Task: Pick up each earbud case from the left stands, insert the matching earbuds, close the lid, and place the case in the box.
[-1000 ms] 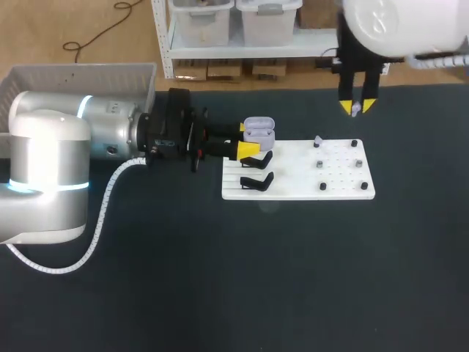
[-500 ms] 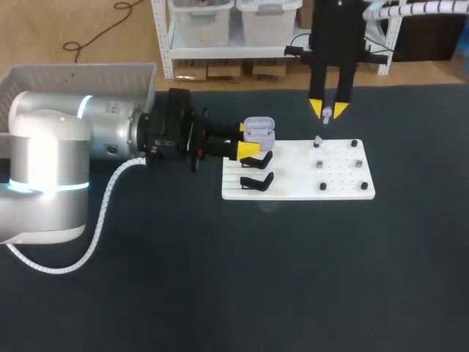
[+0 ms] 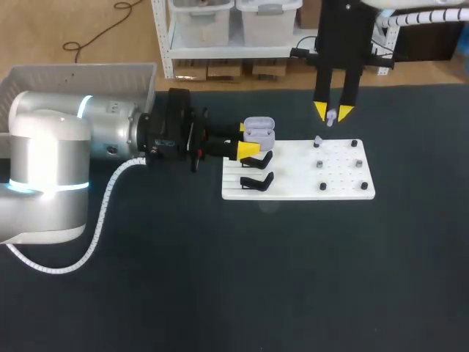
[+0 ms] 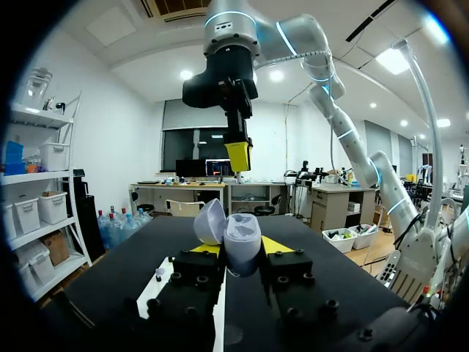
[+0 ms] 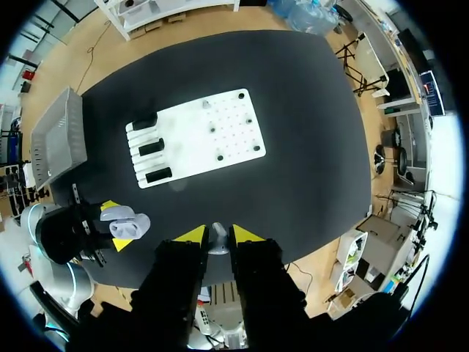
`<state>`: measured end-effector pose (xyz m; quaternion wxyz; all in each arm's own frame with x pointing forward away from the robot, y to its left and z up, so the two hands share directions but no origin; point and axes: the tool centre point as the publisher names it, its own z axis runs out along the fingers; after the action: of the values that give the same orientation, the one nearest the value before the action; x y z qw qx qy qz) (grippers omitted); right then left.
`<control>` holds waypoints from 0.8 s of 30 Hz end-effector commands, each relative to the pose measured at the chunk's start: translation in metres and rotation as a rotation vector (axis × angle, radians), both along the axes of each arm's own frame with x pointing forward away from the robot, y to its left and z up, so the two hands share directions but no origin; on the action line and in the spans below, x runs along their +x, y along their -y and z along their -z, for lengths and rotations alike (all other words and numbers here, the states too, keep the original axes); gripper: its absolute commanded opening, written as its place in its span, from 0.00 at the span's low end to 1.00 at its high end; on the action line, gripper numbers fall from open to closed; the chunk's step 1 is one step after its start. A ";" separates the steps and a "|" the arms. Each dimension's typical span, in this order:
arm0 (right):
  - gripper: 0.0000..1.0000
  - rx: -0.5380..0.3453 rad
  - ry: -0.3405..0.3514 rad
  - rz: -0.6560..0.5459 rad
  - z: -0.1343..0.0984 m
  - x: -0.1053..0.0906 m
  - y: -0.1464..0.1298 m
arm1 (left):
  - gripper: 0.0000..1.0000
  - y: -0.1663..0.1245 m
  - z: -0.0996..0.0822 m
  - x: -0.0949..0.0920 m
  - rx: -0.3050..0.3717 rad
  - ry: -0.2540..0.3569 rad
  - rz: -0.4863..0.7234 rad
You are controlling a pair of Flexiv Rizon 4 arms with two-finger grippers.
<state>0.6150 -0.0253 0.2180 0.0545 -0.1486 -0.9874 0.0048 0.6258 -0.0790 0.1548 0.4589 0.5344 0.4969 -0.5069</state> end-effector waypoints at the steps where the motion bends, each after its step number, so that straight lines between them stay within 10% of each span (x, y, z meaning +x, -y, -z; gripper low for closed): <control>1: 0.00 0.001 0.005 0.001 0.000 -0.002 0.001 | 0.00 0.000 0.001 0.000 -0.003 0.003 -0.002; 13: 0.00 0.044 0.043 0.272 -0.032 -0.012 -0.016 | 0.00 0.000 0.001 0.000 -0.003 0.003 -0.002; 24: 0.00 -0.039 -0.018 0.285 -0.029 -0.018 -0.048 | 0.00 0.000 0.001 0.000 -0.003 0.003 -0.002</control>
<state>0.5883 0.0124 0.2453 0.0517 -0.2891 -0.9559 -0.0047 0.6258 -0.0790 0.1548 0.4589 0.5344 0.4969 -0.5069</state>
